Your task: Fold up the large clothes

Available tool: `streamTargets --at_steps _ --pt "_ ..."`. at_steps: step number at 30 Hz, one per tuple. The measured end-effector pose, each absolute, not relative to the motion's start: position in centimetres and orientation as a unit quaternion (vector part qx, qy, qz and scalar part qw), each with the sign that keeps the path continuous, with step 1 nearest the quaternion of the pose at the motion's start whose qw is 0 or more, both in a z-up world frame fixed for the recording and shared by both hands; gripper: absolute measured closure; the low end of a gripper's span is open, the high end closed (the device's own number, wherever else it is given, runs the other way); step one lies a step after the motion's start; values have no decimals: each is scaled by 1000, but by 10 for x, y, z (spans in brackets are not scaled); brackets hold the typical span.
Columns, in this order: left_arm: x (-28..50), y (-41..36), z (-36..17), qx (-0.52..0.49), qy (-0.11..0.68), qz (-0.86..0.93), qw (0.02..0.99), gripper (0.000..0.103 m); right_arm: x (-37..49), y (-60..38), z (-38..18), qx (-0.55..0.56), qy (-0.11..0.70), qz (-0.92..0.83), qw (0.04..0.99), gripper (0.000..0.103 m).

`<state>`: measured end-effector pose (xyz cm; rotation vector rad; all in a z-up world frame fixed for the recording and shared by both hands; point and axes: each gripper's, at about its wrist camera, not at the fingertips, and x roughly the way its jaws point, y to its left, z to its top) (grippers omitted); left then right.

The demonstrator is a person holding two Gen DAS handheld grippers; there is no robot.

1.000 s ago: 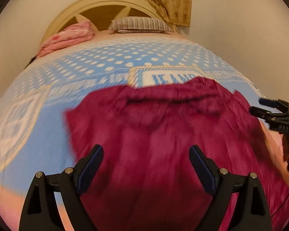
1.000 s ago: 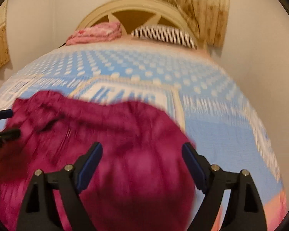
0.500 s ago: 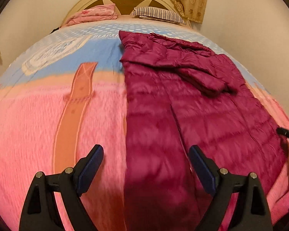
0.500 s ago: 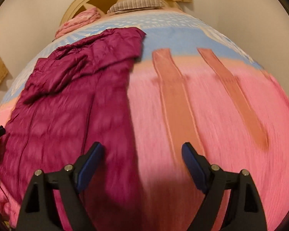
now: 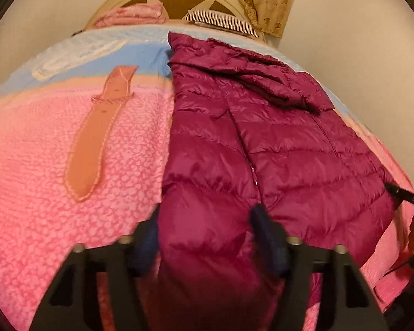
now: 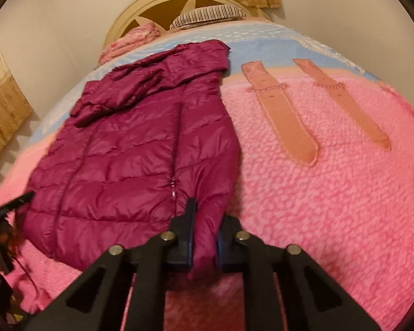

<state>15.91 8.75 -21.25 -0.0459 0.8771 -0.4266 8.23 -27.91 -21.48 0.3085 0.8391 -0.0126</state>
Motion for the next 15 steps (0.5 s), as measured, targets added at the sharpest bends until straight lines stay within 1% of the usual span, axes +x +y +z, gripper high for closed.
streamTargets --at_steps 1,2,4,7,15 --pt "157 93 -210 -27 417 -204 886 69 80 -279 -215 155 404 -3 902 90" --pt "155 97 -208 -33 415 -205 886 74 77 -279 -215 164 401 1 901 91" --pt "152 106 -203 -47 410 -215 885 92 71 -279 -214 176 397 7 901 92" --pt "138 110 -193 -48 391 -236 888 97 62 -275 -209 175 388 10 905 92" --pt "113 110 -168 -64 362 -298 881 100 25 -270 -179 186 351 26 917 93"
